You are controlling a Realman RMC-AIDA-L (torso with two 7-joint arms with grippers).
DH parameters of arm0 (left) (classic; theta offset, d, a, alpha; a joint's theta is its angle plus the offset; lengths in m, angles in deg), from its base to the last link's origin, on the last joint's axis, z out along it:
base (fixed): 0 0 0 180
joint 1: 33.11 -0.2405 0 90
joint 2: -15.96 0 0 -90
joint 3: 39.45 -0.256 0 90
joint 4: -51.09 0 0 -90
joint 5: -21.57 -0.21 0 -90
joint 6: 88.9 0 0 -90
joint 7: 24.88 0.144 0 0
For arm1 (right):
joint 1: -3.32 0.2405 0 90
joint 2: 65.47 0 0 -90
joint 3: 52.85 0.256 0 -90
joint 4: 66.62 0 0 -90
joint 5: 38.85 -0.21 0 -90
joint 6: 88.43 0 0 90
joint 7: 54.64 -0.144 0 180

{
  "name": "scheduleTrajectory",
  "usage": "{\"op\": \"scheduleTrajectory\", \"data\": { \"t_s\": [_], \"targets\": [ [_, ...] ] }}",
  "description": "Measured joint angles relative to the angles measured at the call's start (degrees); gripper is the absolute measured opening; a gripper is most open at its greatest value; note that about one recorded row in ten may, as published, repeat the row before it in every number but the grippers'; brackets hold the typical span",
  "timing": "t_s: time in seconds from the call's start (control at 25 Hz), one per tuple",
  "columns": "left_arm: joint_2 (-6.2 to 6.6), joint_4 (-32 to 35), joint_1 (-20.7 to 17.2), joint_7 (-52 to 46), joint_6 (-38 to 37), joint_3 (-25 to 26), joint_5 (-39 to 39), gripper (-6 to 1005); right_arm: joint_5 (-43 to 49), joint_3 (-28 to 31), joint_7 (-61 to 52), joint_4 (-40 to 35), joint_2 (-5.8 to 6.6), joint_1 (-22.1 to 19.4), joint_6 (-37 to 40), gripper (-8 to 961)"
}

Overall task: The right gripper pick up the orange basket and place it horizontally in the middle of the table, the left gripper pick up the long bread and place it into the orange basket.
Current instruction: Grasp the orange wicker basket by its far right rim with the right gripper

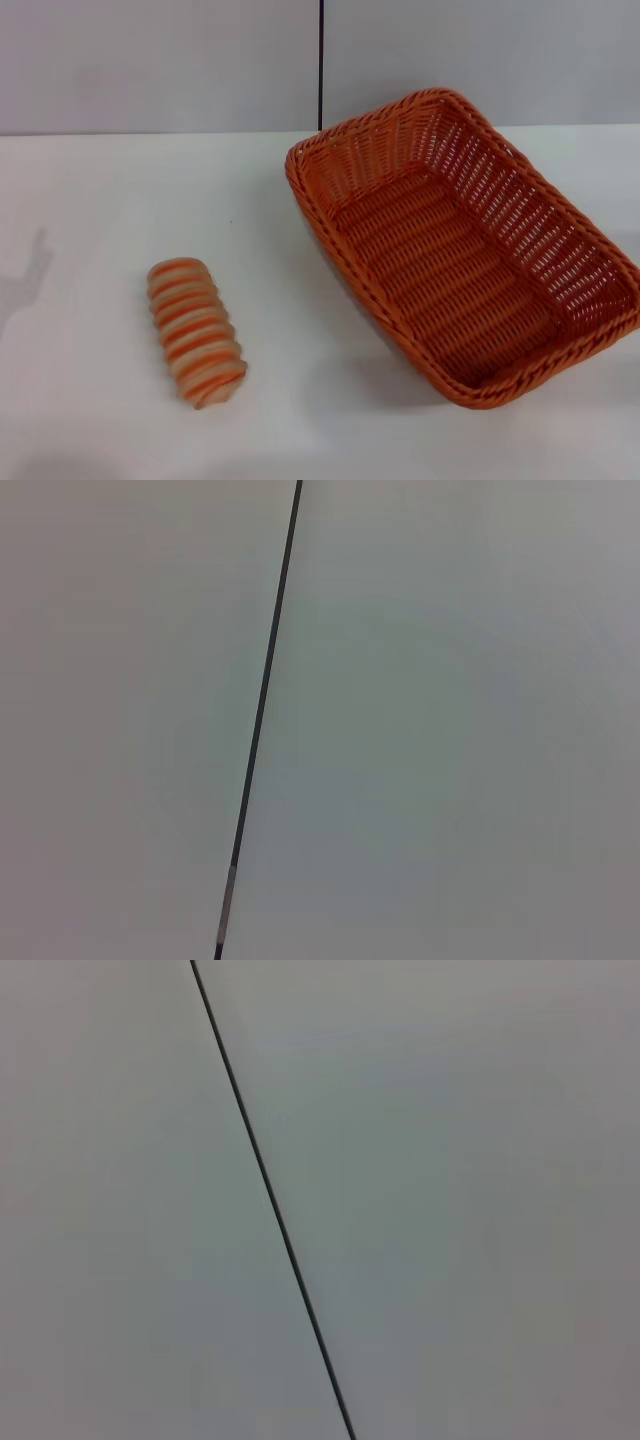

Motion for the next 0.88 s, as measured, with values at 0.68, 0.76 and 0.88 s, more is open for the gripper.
{"op": "scheduleTrajectory", "data": {
  "t_s": [0.68,0.76,0.88],
  "targets": [
    [-0.16,0.6,1.8,-0.6,4.4,0.0,0.0,812,0.9,-5.5,-10.5,8.5,1.63,-3.1,6.6,639],
    [-0.17,0.4,2.1,-0.6,4.7,0.0,0.0,812,3.9,-7.0,-17.2,15.4,2.01,-4.4,13.0,636],
    [-0.18,0.4,2.3,-0.6,4.8,0.0,0.0,812,7.8,-7.1,-22.5,20.5,2.12,-5.1,17.0,631]
  ]
}}
